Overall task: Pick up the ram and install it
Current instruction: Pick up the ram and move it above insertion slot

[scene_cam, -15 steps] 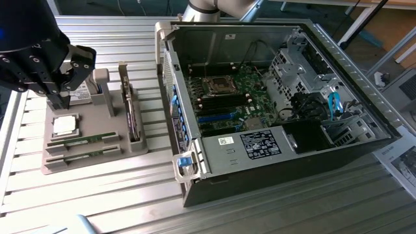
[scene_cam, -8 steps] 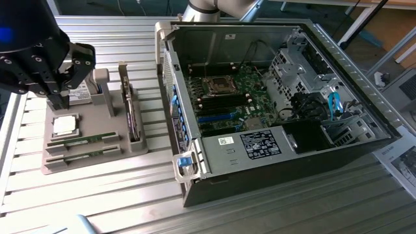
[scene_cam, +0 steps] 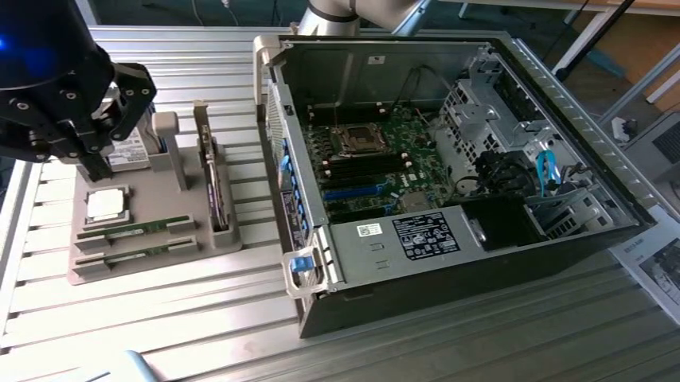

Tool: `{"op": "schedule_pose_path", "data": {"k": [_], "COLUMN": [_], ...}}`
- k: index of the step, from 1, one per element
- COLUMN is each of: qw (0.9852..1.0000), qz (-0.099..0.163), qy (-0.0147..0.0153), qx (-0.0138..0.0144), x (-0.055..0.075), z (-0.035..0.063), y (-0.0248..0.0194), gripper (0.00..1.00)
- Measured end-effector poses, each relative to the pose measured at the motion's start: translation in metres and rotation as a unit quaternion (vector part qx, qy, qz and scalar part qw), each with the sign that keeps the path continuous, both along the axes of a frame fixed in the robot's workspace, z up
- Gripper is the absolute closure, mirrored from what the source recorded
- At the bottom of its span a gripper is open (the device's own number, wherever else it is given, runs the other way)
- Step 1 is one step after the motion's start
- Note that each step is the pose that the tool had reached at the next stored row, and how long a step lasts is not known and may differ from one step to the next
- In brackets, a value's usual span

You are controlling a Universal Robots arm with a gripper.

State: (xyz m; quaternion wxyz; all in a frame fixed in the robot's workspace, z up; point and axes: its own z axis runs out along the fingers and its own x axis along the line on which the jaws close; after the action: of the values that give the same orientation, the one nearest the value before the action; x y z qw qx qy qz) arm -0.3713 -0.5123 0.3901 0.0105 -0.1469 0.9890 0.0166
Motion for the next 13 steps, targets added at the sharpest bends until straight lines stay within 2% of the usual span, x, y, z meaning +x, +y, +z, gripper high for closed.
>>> {"op": "schedule_pose_path", "data": {"k": [2,3,5,6,7,10,12,13], "qw": [0.9995,0.9987,0.9961,0.9943,0.9918,0.9879,0.9819,0.9802], "qz": [0.033,0.051,0.088,0.106,0.128,0.155,0.19,0.198], "qy": [0.0,0.0,0.0,0.0,0.0,0.0,0.0,0.0], "qx": [0.0,0.0,0.0,0.0,0.0,0.0,0.0,0.0], "x": [0.0,0.0,0.0,0.0,0.0,0.0,0.0,0.0], "z": [-0.0007,-0.0011,-0.0019,-0.0023,-0.0027,-0.0033,-0.0041,-0.0043], "y": [0.0,0.0,0.0,0.0,0.0,0.0,0.0,0.0], "gripper": [0.9,0.9,0.9,0.9,0.9,0.9,0.9,0.9]}}
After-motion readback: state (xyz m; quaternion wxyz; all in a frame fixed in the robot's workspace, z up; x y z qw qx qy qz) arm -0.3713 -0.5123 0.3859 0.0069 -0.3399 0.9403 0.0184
